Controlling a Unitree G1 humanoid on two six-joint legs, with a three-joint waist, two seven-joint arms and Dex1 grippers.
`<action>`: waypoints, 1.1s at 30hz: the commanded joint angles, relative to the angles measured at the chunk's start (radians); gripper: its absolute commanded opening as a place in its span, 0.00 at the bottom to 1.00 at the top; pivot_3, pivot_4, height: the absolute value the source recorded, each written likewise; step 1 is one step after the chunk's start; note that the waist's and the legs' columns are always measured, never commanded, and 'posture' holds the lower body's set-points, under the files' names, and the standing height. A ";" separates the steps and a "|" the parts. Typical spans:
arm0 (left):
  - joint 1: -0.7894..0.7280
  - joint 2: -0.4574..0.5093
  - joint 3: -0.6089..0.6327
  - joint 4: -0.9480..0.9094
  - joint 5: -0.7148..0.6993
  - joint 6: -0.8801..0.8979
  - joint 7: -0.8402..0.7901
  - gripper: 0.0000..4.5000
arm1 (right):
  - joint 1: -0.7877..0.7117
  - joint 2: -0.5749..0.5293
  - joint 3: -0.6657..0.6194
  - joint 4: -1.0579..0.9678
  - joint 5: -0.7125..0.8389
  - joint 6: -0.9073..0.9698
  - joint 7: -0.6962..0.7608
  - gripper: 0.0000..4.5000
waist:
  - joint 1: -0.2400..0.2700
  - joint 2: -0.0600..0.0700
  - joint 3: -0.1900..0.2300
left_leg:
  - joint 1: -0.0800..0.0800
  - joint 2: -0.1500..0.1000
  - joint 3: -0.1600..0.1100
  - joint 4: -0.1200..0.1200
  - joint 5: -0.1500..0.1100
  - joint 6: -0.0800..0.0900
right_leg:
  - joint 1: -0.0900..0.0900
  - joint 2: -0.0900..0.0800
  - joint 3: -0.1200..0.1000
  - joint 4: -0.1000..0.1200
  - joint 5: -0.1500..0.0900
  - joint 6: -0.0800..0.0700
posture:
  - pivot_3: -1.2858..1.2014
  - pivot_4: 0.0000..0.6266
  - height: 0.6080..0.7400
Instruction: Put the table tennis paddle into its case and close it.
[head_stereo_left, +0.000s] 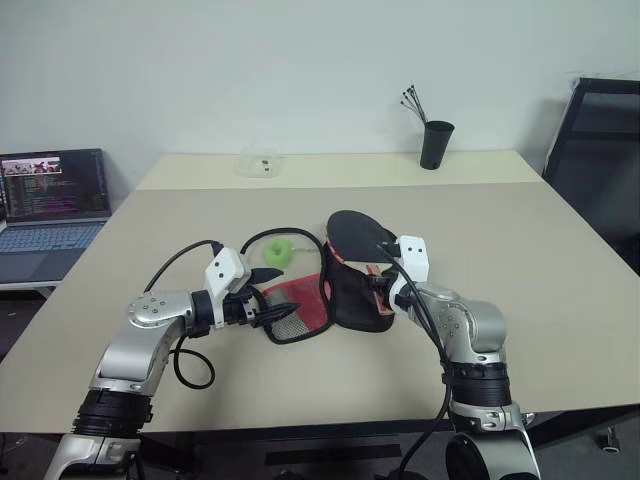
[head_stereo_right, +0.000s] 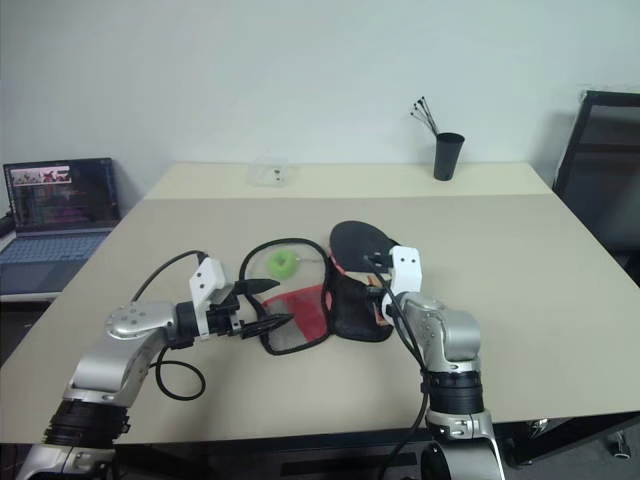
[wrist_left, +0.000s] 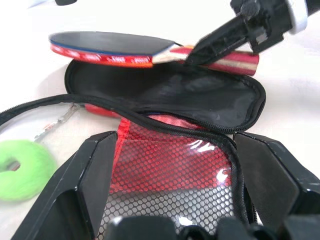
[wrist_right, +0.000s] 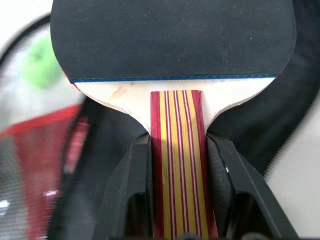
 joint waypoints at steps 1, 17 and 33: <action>0.005 0.014 0.023 -0.044 -0.006 -0.008 0.002 0.90 | 0.003 0.005 0.019 -0.031 -0.002 -0.040 -0.012 0.24 | -0.001 0.000 0.000 | 0.000 0.003 0.000 0.000 0.000 0.000 | 0.000 0.000 0.000 0.000 0.000 0.000 | 0.52 0.24 1.00; 0.016 0.008 0.020 -0.045 -0.005 -0.015 0.010 0.90 | 0.023 0.067 0.029 -0.030 0.031 -0.003 -0.052 0.32 | -0.004 -0.002 -0.001 | 0.002 0.007 0.001 0.000 0.000 0.000 | 0.000 0.009 0.002 0.000 0.002 -0.003 | 0.52 0.24 1.00; 0.021 0.009 0.024 -0.040 -0.004 -0.020 0.013 0.90 | 0.031 0.026 0.040 -0.152 0.163 0.163 0.030 0.81 | -0.013 -0.002 -0.001 | 0.003 0.007 0.002 0.000 0.000 0.000 | 0.000 0.009 0.002 0.000 0.002 -0.003 | 0.52 0.24 1.00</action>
